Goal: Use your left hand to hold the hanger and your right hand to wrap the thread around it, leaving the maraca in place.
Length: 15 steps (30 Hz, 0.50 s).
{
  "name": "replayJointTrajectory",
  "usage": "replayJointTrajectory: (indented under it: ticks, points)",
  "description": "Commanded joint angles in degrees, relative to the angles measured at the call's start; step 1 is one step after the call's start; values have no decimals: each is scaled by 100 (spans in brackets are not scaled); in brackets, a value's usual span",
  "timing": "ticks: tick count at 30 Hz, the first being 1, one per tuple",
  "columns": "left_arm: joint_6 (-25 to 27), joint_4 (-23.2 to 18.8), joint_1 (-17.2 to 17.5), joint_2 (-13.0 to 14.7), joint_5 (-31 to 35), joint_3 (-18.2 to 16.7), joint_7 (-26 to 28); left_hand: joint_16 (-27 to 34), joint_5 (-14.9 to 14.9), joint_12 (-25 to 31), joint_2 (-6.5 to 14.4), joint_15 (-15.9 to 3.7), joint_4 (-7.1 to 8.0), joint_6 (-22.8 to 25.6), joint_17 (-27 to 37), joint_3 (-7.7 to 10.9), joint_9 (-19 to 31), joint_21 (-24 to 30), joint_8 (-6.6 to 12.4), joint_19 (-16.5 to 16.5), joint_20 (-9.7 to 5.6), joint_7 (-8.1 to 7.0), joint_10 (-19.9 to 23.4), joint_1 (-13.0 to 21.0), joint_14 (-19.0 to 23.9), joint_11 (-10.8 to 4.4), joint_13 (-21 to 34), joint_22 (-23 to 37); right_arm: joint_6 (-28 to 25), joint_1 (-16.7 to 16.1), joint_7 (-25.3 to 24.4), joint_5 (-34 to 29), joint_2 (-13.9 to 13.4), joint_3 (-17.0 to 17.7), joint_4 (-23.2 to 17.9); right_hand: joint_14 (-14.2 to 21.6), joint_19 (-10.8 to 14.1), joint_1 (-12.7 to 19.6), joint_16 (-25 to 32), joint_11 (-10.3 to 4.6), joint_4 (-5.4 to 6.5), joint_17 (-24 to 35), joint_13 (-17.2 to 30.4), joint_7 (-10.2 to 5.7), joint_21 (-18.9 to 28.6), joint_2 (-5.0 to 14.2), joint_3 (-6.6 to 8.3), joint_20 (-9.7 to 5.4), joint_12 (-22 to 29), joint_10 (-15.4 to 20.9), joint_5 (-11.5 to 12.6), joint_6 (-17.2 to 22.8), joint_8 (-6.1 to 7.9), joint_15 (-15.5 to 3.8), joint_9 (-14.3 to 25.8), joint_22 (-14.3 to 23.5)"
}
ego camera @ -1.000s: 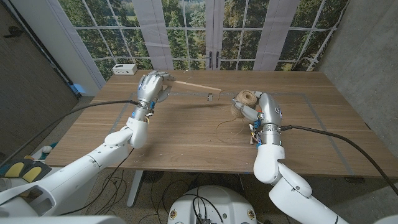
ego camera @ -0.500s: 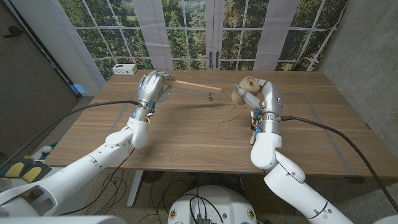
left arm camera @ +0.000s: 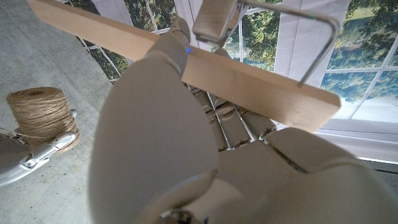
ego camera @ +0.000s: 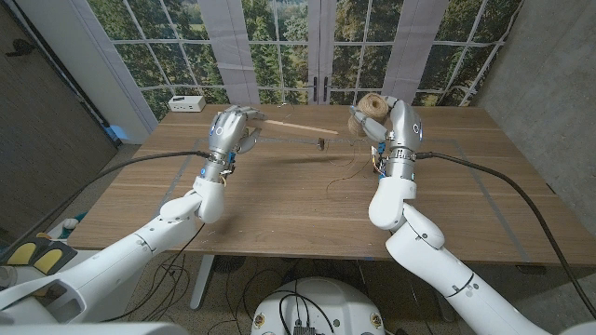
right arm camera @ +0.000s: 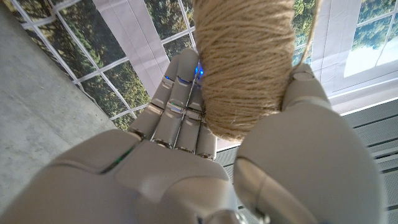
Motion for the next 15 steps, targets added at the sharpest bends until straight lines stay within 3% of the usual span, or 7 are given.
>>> replayJointTrajectory:
  ticks: [1,6,10,15]
  points:
    - [-335,-314,190,26,-342,-182,-250,-12,42,-25,868,-268,40,294,19,89,138,29,11,-28,-663,284,62,744,126,-7,22,14,-633,703,178,-863,39,-319,344,252,-48,1968,-27,-284,27,24,717,-547,47,1887,6,-528,272,323,22,565,9,-800,-1,-16]
    - [-609,-307,228,-56,-591,-276,-327,-16,42,-33,866,-270,40,309,25,91,139,37,14,-30,-661,288,58,743,133,-8,33,14,-827,986,296,-1146,7,-451,488,251,-62,1969,-55,-306,33,35,732,-550,62,1879,-5,-539,273,323,26,580,10,-802,-5,-32]
    - [-867,-321,289,-84,-1106,-422,-729,-20,43,-44,865,-275,38,302,30,94,146,43,12,-34,-664,295,59,746,142,-9,37,13,-1003,1198,381,-1434,-23,-582,595,261,-84,1970,-74,-316,40,54,733,-581,74,1872,-16,-556,273,344,31,578,4,-801,-11,-47]
    - [-1053,-315,348,-162,-1327,-549,-935,-39,44,-58,864,-247,38,301,34,99,153,51,11,-43,-661,293,67,747,126,-3,43,12,-1382,1494,634,-2067,-126,-873,721,264,-101,1961,-94,-335,52,78,738,-607,88,1862,-34,-567,268,346,36,588,3,-798,-16,-64]
